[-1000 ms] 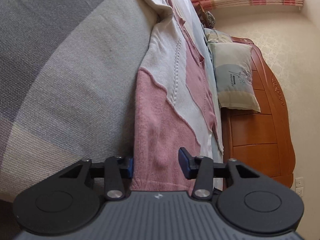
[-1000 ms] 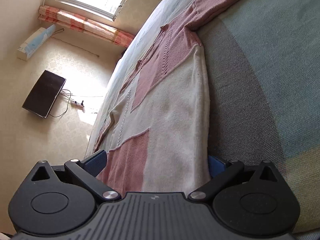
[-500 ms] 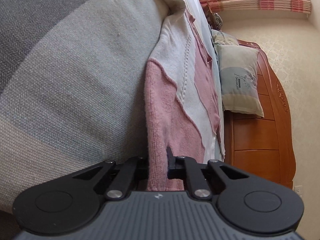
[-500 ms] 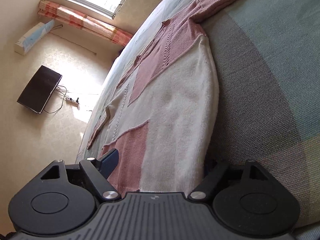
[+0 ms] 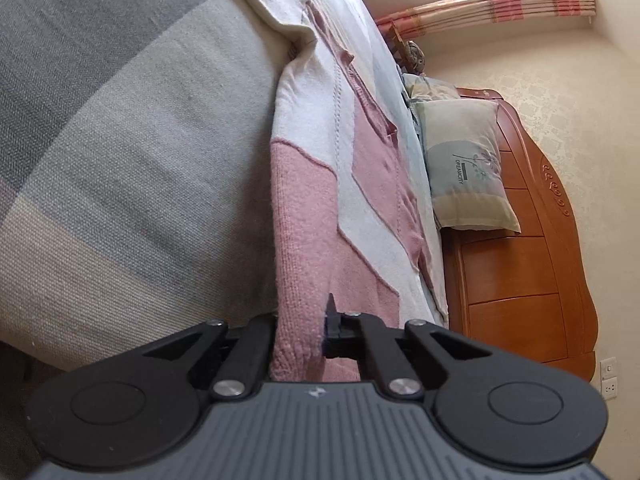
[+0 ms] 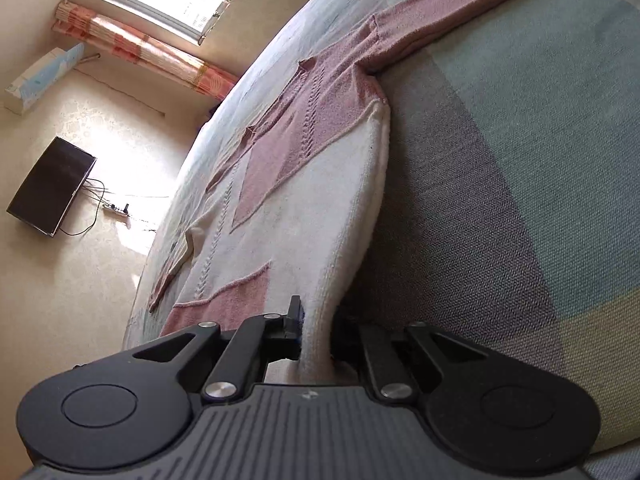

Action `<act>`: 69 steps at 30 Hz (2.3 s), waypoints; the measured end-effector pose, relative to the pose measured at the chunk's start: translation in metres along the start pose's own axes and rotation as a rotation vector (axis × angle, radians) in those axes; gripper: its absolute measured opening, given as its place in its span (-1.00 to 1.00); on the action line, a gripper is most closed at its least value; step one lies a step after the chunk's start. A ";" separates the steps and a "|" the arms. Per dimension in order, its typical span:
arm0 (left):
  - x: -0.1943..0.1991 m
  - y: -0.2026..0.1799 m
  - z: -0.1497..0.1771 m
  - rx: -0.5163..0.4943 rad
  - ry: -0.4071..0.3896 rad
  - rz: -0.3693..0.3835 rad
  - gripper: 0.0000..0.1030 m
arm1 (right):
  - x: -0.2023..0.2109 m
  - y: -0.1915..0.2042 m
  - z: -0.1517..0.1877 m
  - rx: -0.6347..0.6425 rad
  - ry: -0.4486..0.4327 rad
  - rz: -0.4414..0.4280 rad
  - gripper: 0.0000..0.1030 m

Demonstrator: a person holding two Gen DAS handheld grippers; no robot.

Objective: Fold clothes

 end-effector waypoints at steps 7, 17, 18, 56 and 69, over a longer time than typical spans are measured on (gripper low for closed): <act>-0.003 0.032 0.006 0.063 0.078 -0.118 -0.92 | -0.005 -0.020 0.010 -0.021 0.094 0.072 -0.67; 0.050 -0.038 -0.023 -0.322 -0.032 -0.324 -0.42 | 0.042 0.017 0.009 0.258 -0.010 0.301 -0.40; 0.049 -0.051 -0.031 -0.381 -0.054 -0.341 -0.40 | 0.042 0.029 0.005 0.309 -0.030 0.299 -0.30; -0.086 -0.099 -0.069 -0.948 -0.095 -0.447 0.55 | -0.068 0.073 0.056 0.551 -0.085 0.301 0.95; -0.092 -0.095 -0.084 -0.963 -0.114 -0.335 0.97 | -0.103 0.131 0.080 0.720 -0.028 0.526 1.00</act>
Point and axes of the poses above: each gripper's, at about its wrist camera, not at the fingertips, and x roughly against the way its jaws point, y to its left, z to its underside, the point moved 4 cm from there along -x, roughly the way its jaws point, and after that the axes turned 2 degrees about -y, right-handed, at the moved point
